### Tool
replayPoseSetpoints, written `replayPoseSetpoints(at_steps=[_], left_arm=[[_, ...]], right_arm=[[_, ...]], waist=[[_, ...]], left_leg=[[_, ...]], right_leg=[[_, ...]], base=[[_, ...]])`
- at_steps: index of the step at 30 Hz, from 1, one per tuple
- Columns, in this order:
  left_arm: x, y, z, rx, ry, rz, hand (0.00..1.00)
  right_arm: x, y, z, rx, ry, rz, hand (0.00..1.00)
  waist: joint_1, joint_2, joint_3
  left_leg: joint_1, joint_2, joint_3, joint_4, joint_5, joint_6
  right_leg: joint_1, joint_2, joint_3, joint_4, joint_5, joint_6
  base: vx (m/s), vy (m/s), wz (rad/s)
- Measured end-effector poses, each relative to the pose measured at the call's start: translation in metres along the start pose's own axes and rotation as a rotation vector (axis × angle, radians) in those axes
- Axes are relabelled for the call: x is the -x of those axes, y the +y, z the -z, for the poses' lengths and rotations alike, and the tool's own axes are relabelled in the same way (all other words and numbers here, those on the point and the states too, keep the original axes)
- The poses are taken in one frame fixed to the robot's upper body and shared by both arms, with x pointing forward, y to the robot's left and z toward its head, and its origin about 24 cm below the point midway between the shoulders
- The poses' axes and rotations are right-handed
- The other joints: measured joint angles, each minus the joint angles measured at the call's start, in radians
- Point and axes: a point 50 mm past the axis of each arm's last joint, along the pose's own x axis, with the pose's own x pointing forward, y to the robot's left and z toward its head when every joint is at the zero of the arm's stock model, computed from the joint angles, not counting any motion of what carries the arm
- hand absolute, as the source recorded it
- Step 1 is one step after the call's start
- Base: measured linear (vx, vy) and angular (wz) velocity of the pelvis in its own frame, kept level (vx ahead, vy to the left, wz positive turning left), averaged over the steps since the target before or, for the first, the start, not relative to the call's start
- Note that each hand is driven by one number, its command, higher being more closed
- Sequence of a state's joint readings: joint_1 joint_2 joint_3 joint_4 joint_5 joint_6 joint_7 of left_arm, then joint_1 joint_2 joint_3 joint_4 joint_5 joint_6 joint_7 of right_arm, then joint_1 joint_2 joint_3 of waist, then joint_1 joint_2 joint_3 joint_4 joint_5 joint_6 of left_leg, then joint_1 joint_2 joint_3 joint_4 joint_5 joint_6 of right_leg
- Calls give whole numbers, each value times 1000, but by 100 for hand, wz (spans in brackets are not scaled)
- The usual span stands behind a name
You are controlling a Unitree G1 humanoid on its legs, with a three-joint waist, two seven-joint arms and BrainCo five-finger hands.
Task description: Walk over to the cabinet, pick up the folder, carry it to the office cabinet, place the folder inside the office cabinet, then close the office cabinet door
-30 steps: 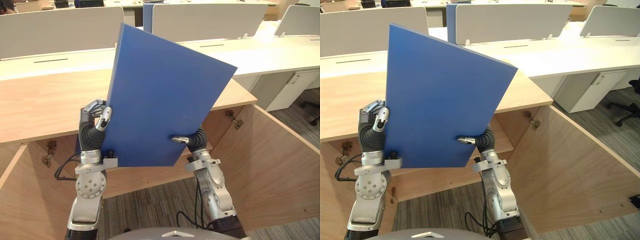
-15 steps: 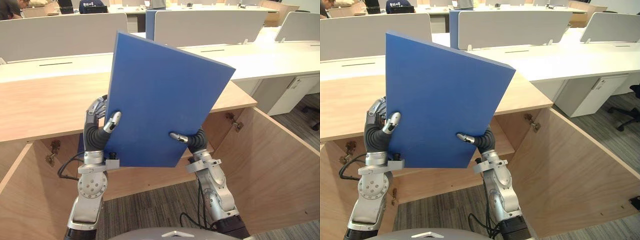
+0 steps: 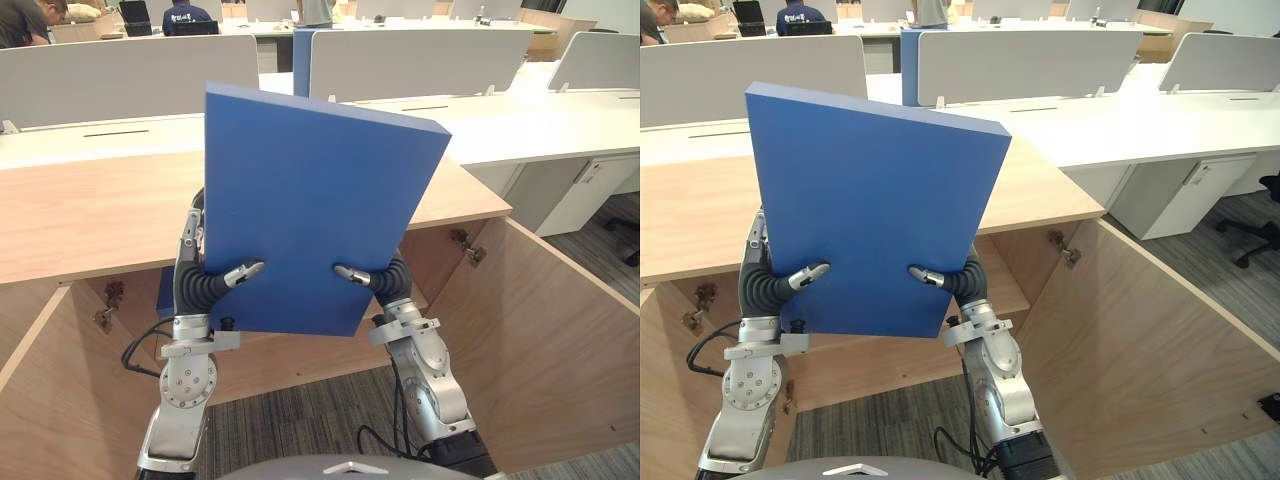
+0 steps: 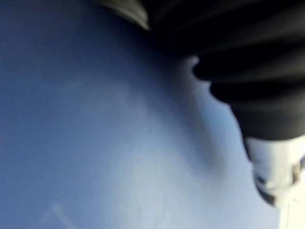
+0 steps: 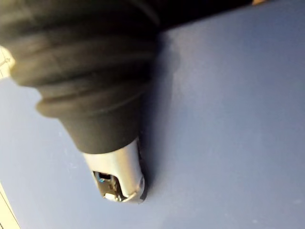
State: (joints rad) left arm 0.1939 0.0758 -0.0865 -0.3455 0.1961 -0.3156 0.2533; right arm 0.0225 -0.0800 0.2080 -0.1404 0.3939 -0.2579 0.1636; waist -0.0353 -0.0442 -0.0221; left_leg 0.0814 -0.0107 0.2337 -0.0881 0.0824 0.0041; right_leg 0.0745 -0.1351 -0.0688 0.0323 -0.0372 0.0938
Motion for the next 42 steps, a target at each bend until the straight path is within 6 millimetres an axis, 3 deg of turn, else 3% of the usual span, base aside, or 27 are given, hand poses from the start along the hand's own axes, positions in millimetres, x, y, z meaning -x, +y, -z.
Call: replayPoseSetpoints(at_steps=[9,14,19,28,33,35,38,41,42], left_arm=[[6,30,9,13,64,-155,0],[14,52,1,5,57,-243,0],[25,58,6,33,108,-261,0],[63,46,62,28,427,-150,0],[83,41,89,13,583,-75,0],[74,42,95,-1,577,-55,0],[54,43,97,-15,529,-40,0],[43,43,95,-22,496,-52,0],[43,43,95,-21,495,-52,0]], right_arm=[[2,-3,0,36,-1,32,100],[15,-11,10,102,73,60,100],[23,-18,24,164,163,81,100],[37,-26,45,272,312,75,100],[37,-32,48,367,359,24,100],[22,-35,39,429,316,6,100],[-5,-35,24,526,233,-28,100],[-16,-27,20,569,195,-69,100],[-17,-25,20,575,191,-75,100]], waist=[[2,0,0],[9,0,1],[19,-4,5],[37,-15,42],[51,-10,110],[50,-5,184],[54,6,306],[67,15,332],[70,19,341]], left_leg=[[-2,0,-13,-1,-2,-6],[-12,0,-39,-1,1,-8],[-18,0,-59,-1,4,-10],[-45,-1,-102,0,19,-1],[-77,1,-117,5,36,-4],[-175,5,-134,59,47,-1],[-328,19,-151,225,8,-1],[-531,30,-149,416,-73,-4],[-551,33,-146,434,-82,-9]], right_leg=[[2,0,-12,6,-1,1],[6,-1,-38,5,-6,0],[12,-2,-59,5,-15,3],[9,-3,-105,6,-20,0],[-24,-1,-117,34,-19,-6],[-123,-4,-126,121,-22,-13],[-248,-13,-130,245,-49,-22],[-454,-38,-113,449,-140,-27],[-472,-39,-109,466,-145,-27]], base=[[0,0,4],[6,0,14],[10,-8,13],[10,-9,15],[-22,-1,9],[-127,8,22],[-230,7,18],[-236,7,7],[-222,8,3]])
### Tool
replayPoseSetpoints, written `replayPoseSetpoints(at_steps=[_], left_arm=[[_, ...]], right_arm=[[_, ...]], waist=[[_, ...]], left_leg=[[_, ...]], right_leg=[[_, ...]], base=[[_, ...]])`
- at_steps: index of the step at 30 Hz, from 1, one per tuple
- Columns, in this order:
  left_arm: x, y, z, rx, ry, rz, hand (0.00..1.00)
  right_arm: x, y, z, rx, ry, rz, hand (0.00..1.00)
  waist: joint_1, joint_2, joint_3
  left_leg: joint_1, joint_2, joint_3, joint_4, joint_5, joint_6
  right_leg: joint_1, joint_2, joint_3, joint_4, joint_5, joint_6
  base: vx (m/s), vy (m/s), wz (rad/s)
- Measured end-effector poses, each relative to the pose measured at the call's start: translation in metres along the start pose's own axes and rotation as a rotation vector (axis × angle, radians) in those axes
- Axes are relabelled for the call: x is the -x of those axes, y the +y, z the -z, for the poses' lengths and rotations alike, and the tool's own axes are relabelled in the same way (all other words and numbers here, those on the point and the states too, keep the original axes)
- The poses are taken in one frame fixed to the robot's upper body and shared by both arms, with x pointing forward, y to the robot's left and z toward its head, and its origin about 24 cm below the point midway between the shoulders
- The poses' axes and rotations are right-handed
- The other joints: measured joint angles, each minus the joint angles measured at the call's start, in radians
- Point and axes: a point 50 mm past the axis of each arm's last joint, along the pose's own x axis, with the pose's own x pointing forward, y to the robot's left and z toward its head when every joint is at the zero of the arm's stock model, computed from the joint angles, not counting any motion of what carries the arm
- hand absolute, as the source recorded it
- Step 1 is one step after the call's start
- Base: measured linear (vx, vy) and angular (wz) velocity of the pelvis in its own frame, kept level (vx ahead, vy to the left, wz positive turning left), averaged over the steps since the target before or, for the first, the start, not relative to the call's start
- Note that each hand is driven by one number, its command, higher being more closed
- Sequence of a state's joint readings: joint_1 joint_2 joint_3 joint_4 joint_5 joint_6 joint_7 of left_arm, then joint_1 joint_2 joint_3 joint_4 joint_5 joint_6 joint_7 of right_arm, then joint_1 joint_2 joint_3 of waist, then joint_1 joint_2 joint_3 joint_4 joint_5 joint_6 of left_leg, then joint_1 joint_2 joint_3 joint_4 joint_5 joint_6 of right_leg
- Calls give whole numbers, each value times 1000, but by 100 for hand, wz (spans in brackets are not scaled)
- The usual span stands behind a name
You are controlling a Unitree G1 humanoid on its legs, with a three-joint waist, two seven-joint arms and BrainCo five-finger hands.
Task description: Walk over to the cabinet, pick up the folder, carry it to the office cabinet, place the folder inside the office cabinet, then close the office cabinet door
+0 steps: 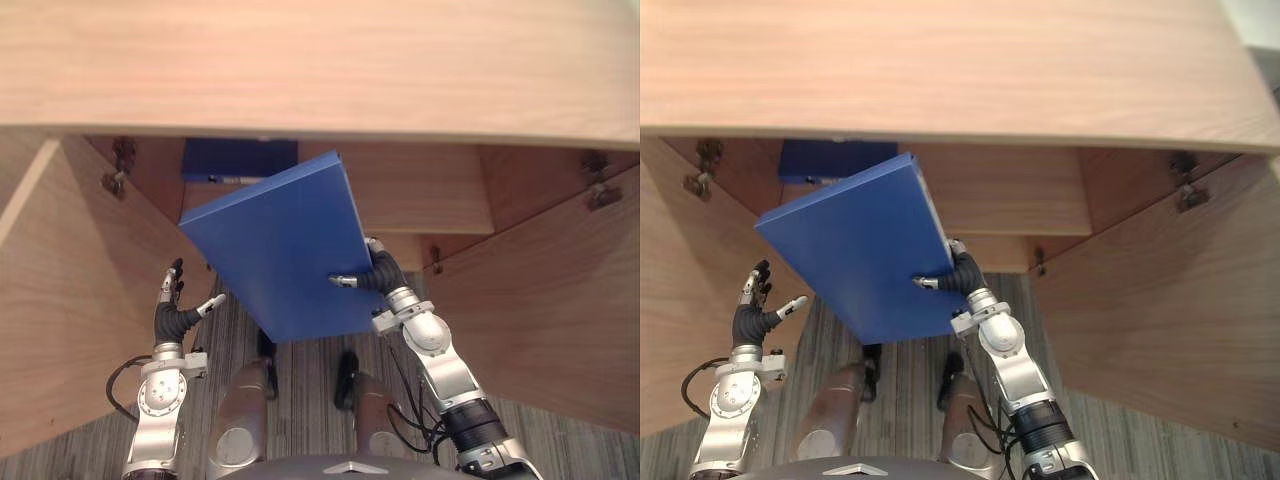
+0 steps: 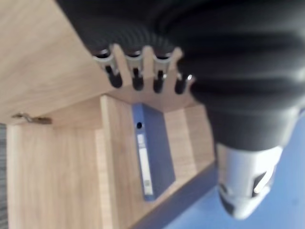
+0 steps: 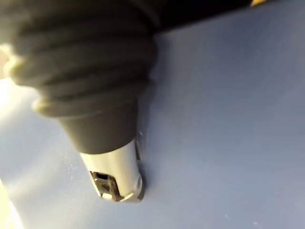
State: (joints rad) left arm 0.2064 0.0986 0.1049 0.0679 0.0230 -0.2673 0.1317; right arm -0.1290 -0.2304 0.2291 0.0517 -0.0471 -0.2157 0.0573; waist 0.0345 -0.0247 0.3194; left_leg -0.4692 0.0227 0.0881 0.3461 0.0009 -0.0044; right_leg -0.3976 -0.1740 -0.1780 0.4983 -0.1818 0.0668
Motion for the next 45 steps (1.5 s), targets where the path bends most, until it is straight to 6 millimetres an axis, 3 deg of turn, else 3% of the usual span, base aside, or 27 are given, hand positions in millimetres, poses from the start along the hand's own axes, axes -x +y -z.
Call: replayPoseSetpoints(at_steps=[3,4,5,10,16,20,30,38,45], left_arm=[[-6,-4,-6,10,-27,-6,0],[-6,-3,-5,7,-23,-19,0],[-11,-4,-10,11,-40,-25,0],[-32,-13,-32,48,-135,-39,0],[-36,-17,-36,148,-129,-81,0],[-38,-14,-39,200,-131,-98,0],[-46,-10,-49,317,-173,-121,0],[-46,-22,-52,351,-175,-96,0],[-49,-25,-56,371,-183,-126,0]], right_arm=[[-2,1,-19,33,-83,-7,100],[-3,-1,-33,60,-143,-9,100],[-4,-2,-41,73,-178,12,100],[-18,-14,-65,72,-284,97,100],[-31,-38,-88,-50,-387,236,100],[-39,-66,-105,-154,-468,335,100],[-57,-131,-122,-420,-552,511,100],[-74,-141,-155,-661,-699,598,100],[-83,-158,-148,-896,-674,694,100]], waist=[[16,18,27],[24,33,40],[16,31,49],[18,31,78],[24,31,89],[31,31,89],[45,37,99],[43,37,104],[56,37,103]], left_leg=[[-145,35,36,193,-61,3],[-182,54,31,258,-134,11],[-221,57,36,284,-145,2],[-382,67,50,381,-159,9],[-514,81,54,421,-159,3],[-550,91,54,451,-170,5],[-613,90,23,452,-161,-12],[-649,100,16,478,-169,-27],[-688,95,-9,492,-162,-38]], right_leg=[[-131,-16,10,71,-5,-10],[-189,-7,12,139,-22,-9],[-232,-16,20,171,-29,-7],[-408,-29,45,294,-58,-14],[-550,-27,53,345,-66,-30],[-584,-26,51,374,-79,-24],[-650,-31,23,430,-122,-45],[-696,-28,22,475,-146,-58],[-722,-32,4,501,-161,-63]], base=[[-154,70,-15],[-89,58,-23],[-123,47,-13],[-104,3,-1],[-36,-37,-3],[58,-40,-1],[26,-61,10],[-15,-41,1],[-22,-19,9]])
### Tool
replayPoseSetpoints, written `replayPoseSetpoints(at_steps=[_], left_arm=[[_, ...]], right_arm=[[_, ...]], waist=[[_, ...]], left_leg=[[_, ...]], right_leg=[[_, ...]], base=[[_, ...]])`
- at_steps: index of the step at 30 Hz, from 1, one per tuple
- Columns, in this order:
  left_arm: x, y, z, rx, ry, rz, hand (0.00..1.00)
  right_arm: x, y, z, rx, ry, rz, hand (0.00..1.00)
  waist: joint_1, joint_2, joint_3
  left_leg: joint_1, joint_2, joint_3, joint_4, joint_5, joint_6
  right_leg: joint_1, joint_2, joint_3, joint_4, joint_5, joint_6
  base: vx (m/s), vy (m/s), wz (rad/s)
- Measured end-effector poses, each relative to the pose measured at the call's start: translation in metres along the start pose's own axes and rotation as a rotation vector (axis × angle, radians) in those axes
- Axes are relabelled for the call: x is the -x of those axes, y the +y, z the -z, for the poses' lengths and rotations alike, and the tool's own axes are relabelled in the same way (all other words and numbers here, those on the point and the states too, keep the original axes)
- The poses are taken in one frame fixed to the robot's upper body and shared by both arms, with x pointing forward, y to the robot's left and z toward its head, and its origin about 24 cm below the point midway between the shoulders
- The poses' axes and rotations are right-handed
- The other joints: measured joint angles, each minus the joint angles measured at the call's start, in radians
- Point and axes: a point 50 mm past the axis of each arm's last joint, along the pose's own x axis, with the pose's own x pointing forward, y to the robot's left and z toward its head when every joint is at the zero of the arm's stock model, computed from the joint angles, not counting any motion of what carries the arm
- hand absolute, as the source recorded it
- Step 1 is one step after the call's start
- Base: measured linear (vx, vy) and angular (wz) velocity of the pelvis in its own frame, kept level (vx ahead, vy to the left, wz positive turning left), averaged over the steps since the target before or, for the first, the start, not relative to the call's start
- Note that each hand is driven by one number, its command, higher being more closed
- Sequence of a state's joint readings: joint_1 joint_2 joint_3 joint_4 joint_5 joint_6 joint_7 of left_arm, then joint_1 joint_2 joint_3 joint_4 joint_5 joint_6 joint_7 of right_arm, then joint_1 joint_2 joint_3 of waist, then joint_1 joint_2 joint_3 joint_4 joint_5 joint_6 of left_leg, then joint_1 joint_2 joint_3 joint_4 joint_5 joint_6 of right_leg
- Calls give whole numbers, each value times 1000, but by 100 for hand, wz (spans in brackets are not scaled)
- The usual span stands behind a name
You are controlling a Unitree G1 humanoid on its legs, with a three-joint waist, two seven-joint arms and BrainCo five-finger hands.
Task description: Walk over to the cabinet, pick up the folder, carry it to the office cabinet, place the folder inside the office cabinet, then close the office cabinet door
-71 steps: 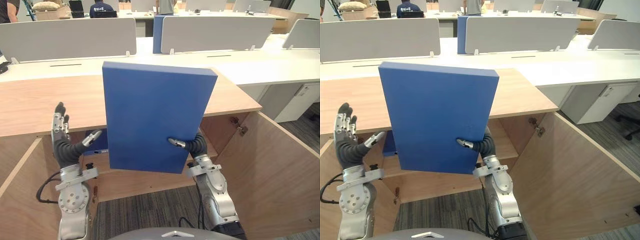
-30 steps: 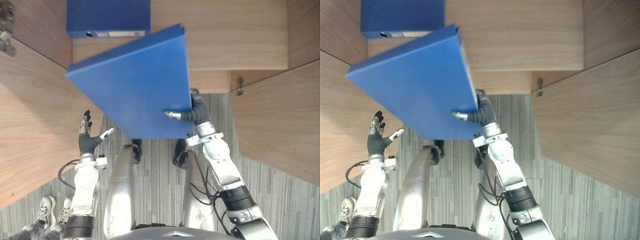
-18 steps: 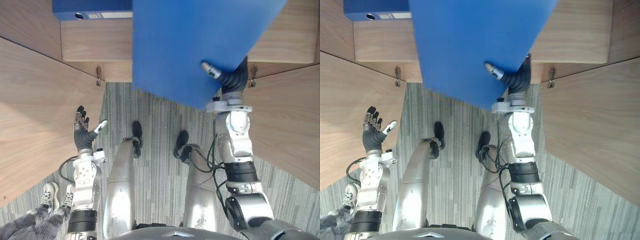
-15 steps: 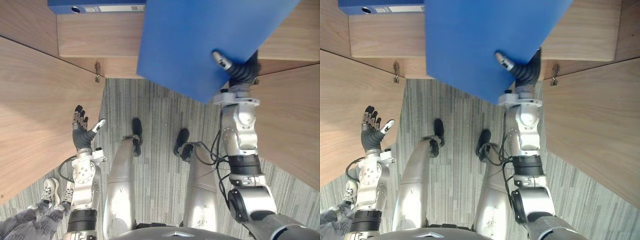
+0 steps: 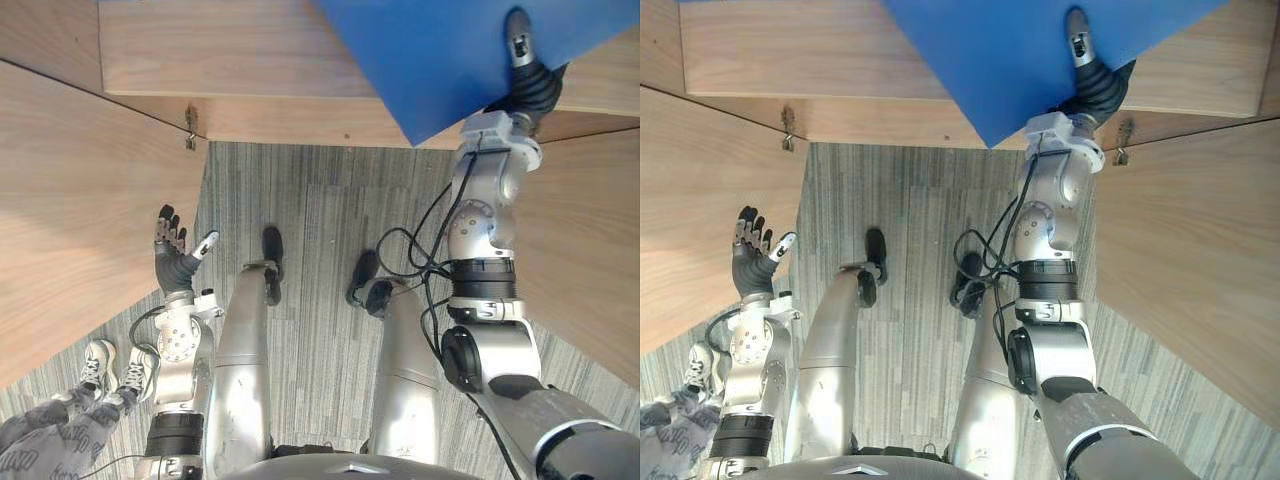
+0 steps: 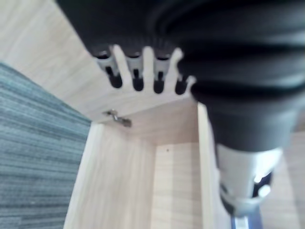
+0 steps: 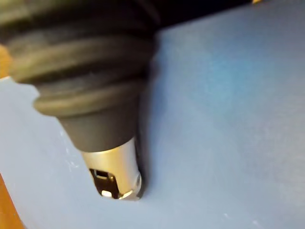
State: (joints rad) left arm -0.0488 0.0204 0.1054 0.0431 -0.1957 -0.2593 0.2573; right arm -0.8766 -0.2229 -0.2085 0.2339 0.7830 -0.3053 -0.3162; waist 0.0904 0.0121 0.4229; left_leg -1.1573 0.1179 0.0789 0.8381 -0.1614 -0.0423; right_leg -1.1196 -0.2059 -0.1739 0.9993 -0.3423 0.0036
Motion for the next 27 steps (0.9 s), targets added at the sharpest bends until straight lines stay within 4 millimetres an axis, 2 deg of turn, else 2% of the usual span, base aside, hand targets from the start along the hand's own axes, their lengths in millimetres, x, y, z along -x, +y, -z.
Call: replayPoseSetpoints(at_steps=[3,5,12,16,22,27], left_arm=[[0,1,0,17,1,-12,0],[0,1,-1,21,-5,-26,0],[1,0,-1,44,-4,-35,0],[2,0,-1,45,-4,-42,0],[2,-1,0,48,-1,-47,0],[3,-2,1,63,6,-62,0]], right_arm=[[-9,-5,-4,-91,-9,58,100],[-20,-2,-14,-141,-33,63,100],[-47,2,-35,-208,-63,96,100],[-54,0,-45,-249,-82,113,100],[-75,22,-70,-310,-145,95,100],[-80,29,-73,-305,-142,106,100]], waist=[[5,1,0],[5,2,-1],[11,3,-2],[12,3,-2],[10,4,-3],[10,4,-3]], left_leg=[[-5,-2,-3,-6,5,-6],[-30,-4,-9,-14,17,-10],[-51,-14,-26,-55,52,-25],[-74,-16,-28,-56,59,-26],[-128,-19,-32,-54,74,-28],[-131,-23,-37,-75,89,-32]], right_leg=[[-9,-1,-2,5,-4,-6],[-34,-1,-8,7,-3,-8],[-60,-9,-27,8,-5,-12],[-85,-14,-34,21,-10,-19],[-142,-16,-35,35,-7,-24],[-147,-18,-40,31,-7,-26]], base=[[-30,-21,6],[-29,-18,8],[-15,-20,12],[-25,-8,8],[-20,9,4],[-15,9,6]])
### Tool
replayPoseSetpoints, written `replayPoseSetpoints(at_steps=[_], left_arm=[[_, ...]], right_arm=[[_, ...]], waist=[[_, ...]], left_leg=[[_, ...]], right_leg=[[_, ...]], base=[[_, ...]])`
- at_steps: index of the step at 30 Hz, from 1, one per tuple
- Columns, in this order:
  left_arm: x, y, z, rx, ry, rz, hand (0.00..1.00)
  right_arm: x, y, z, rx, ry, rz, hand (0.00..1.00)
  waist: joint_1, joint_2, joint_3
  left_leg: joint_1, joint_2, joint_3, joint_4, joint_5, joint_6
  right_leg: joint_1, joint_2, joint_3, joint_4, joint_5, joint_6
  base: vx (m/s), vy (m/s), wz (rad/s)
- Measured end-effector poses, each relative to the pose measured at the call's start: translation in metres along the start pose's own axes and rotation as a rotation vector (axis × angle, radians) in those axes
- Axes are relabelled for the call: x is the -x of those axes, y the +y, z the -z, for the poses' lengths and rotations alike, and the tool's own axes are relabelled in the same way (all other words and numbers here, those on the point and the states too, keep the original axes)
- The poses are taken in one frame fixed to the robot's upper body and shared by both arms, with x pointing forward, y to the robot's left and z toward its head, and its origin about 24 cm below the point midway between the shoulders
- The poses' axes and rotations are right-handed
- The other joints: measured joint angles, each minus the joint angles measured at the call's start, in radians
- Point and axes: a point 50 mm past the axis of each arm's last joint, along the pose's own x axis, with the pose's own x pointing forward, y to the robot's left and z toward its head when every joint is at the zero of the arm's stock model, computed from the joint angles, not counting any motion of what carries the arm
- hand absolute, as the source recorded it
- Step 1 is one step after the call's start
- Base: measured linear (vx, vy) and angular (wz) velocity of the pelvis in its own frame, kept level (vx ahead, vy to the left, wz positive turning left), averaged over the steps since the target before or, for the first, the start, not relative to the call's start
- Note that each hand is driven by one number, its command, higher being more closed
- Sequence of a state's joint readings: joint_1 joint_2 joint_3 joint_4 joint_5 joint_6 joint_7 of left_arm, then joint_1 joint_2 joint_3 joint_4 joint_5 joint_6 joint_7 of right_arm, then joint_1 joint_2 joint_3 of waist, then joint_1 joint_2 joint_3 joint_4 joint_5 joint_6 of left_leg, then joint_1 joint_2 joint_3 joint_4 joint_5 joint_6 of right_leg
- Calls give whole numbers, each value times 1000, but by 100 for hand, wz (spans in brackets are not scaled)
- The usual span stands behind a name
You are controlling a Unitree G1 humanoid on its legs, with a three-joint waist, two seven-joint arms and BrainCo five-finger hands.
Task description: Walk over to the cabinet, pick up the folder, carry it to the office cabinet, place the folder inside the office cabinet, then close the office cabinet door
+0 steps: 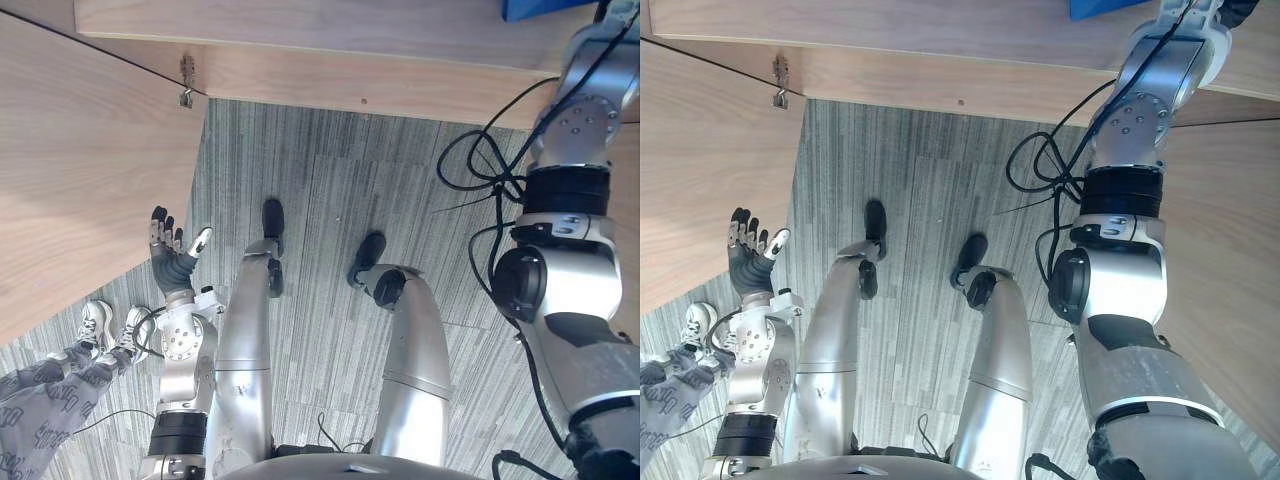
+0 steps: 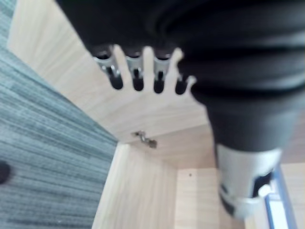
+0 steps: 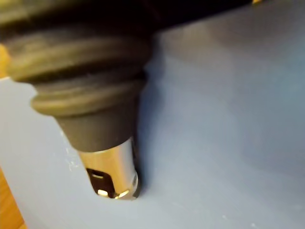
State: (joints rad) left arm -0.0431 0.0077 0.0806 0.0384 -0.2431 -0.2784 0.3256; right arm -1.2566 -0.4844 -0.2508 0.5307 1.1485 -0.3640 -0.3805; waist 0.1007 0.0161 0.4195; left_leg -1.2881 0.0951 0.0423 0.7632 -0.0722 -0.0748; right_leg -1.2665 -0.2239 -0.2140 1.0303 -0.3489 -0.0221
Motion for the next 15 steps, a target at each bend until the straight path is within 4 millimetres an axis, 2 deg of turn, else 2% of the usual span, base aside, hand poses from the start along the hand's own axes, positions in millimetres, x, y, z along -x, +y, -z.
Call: replayPoseSetpoints(at_steps=[8,9,15], left_arm=[[2,-4,0,36,3,-18,0],[2,-4,0,39,4,-22,0],[2,-4,0,40,3,-25,0]], right_arm=[[1,7,-1,-23,-19,-11,100],[1,7,1,-25,-16,-7,0],[6,5,9,-70,-16,15,0]], waist=[[0,0,-1],[1,0,-1],[1,0,-2]], left_leg=[[1,-5,-14,-55,46,-16],[3,-5,-14,-64,48,-16],[7,-2,-14,-70,55,-14]], right_leg=[[-11,-1,-22,-13,9,-15],[-12,0,-22,-12,9,-16],[-11,4,-23,-14,13,-23]], base=[[-26,2,8],[-35,3,2],[-36,9,-1]])
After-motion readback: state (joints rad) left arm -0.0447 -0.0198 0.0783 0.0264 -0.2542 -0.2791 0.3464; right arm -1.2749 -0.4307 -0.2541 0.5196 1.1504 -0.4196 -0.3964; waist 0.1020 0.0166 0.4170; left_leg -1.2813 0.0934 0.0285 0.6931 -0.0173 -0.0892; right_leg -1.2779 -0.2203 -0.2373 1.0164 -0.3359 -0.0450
